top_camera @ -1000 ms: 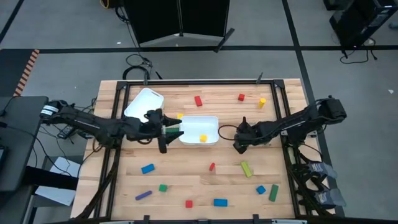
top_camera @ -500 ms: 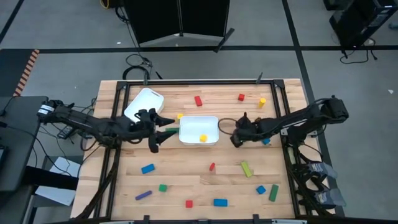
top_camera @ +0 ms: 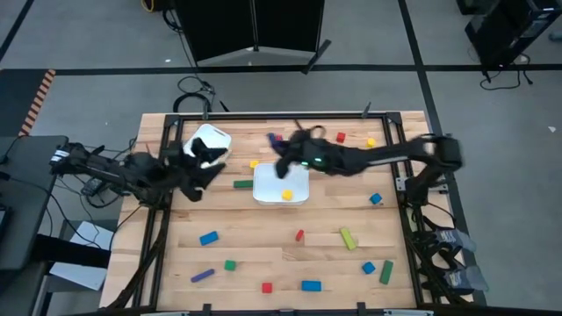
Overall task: Sort blocks by size
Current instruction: Put the top violet large block into the top white bin
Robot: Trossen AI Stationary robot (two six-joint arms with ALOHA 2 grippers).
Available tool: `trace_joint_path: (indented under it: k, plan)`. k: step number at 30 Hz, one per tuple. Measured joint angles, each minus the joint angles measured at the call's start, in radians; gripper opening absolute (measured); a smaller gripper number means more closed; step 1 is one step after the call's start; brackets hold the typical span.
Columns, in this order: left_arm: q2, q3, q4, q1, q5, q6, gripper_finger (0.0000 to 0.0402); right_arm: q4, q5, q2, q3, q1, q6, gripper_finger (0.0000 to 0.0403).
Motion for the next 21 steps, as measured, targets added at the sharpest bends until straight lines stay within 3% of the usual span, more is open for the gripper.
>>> trace_joint_path:
  k: [3,10,21]
  plan:
    - [-0.063,0.000,-0.006,0.000,0.000,0.029,0.0282,0.061,-0.092,0.195,0.162,-0.017,-0.020,0.0069]
    - [-0.153,0.000,-0.031,0.000,0.012,0.049,0.0282,0.045,-0.188,0.554,0.602,-0.048,-0.046,0.0069]
    - [-0.170,0.000,-0.048,0.000,0.047,0.048,0.0282,-0.232,-0.272,0.951,1.226,-0.094,-0.008,0.0073]
